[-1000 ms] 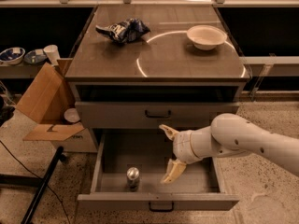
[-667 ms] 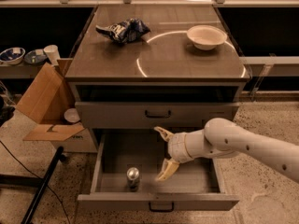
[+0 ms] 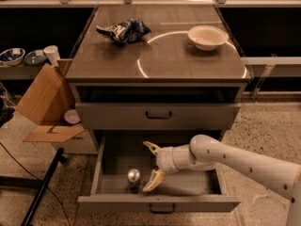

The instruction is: Pick redbull can from middle drawer and place on counter

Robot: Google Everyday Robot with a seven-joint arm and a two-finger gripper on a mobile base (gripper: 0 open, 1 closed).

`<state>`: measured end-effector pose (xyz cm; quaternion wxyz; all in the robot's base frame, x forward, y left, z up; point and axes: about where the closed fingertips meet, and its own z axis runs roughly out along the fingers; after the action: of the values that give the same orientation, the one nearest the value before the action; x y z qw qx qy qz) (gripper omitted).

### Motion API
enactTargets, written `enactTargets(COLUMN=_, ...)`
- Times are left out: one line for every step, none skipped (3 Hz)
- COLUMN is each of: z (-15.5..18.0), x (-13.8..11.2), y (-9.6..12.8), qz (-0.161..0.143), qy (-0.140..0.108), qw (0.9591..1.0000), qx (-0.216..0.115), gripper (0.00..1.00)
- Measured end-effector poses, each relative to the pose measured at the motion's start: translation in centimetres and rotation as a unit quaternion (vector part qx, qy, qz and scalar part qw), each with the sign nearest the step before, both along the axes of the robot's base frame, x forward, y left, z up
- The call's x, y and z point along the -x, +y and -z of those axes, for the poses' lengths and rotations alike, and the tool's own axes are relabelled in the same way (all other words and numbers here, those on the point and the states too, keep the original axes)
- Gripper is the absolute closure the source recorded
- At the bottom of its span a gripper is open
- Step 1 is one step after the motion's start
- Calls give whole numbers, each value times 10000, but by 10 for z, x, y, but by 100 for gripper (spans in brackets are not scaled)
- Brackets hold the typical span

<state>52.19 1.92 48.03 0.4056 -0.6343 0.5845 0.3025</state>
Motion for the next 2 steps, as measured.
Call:
enactTargets(z=24, x=3, y=17, qz=-69, qy=189, qw=9996, qx=-200, gripper=0)
enactTargets(z=39, x=12, y=30, qz=-115, qy=407, qw=9984, qx=-384, gripper=0)
